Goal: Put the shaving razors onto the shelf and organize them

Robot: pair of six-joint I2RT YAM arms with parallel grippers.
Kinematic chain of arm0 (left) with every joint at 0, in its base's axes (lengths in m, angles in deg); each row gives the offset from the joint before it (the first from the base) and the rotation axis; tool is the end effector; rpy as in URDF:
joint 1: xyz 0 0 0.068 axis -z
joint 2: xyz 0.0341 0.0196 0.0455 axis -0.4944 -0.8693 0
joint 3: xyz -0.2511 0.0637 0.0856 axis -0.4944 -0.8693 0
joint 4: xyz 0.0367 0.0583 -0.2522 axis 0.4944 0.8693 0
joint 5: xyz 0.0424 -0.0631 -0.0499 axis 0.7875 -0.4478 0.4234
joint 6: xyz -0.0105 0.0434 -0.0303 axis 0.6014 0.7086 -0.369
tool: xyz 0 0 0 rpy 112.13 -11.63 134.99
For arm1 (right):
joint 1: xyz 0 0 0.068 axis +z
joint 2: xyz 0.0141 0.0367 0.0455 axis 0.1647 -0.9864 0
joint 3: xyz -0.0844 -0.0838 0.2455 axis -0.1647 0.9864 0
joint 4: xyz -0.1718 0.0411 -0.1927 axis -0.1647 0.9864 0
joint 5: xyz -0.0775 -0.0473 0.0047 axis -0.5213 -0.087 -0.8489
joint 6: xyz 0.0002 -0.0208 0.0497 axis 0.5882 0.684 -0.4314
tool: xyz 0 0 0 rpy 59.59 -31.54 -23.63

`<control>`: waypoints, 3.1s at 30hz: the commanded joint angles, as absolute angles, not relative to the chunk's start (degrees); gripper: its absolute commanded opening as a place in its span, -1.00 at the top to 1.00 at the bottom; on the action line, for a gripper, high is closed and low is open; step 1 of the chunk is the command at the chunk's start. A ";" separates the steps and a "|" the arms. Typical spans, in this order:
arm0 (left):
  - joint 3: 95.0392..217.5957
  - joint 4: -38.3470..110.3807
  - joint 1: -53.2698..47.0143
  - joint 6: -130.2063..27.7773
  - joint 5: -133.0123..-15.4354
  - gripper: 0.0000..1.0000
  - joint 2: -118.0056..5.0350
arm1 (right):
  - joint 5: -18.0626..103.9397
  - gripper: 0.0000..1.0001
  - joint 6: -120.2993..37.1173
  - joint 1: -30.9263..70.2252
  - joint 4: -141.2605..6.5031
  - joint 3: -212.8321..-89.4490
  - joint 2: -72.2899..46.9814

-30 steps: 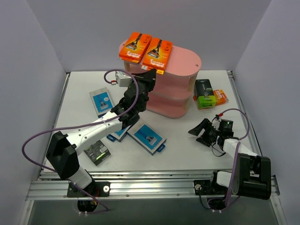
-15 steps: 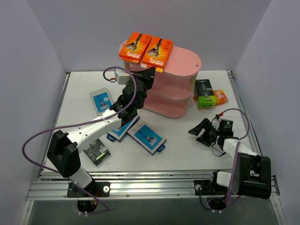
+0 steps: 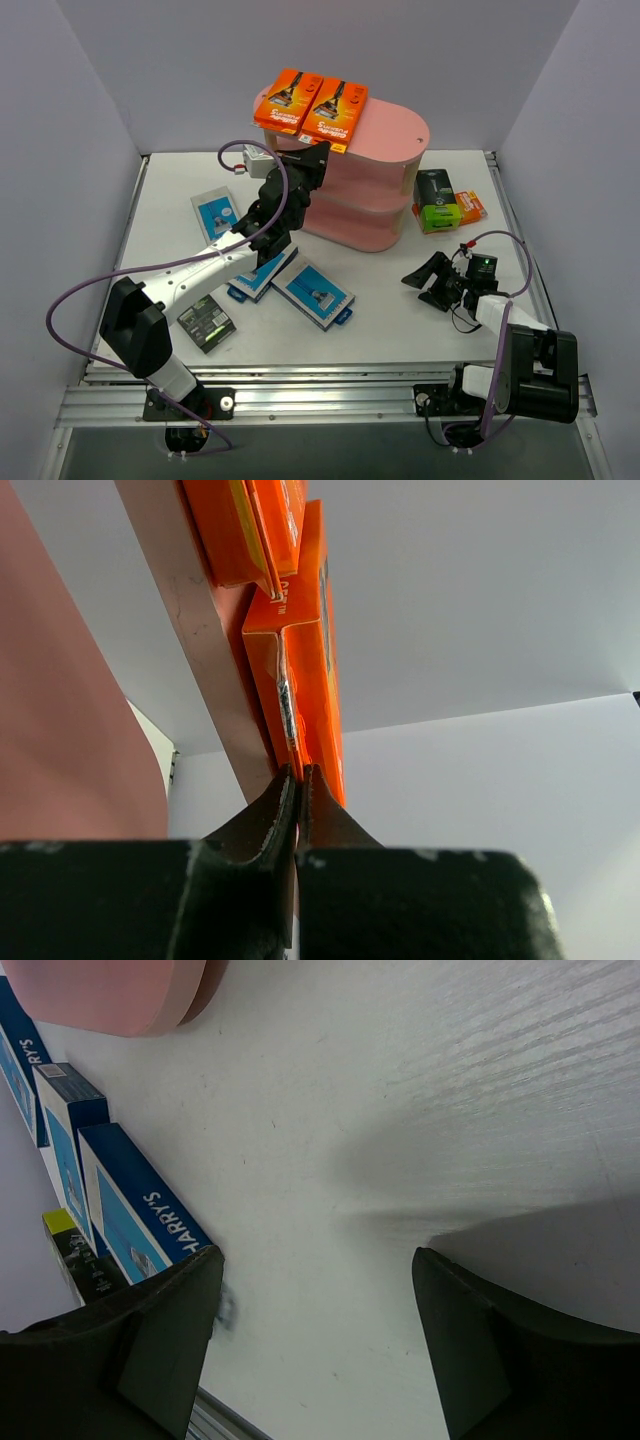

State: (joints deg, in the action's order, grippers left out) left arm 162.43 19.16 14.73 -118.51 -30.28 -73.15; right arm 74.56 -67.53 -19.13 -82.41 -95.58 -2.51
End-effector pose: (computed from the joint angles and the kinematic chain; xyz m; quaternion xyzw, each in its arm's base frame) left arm 0.2893 -0.2537 0.3865 -0.4066 0.5460 -0.5201 0.5159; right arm 0.2173 -0.0141 0.1506 0.1629 0.8387 0.3788 0.3558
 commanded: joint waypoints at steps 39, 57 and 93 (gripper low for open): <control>161.67 23.00 12.65 -118.38 -32.12 0.95 -74.68 | 72.48 -0.46 -66.50 -18.62 -81.60 -96.34 -3.82; 160.53 23.35 12.47 -119.26 -32.48 0.57 -73.98 | 72.39 -0.47 -66.51 -18.62 -81.86 -96.25 -4.00; 160.00 11.76 12.47 -109.60 -34.06 -0.04 -72.31 | 72.39 -0.47 -66.59 -18.53 -82.39 -96.16 -3.91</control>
State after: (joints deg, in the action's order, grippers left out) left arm 159.81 16.27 12.92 -112.67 -32.93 -73.00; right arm 74.56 -67.68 -19.06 -83.63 -95.65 -3.10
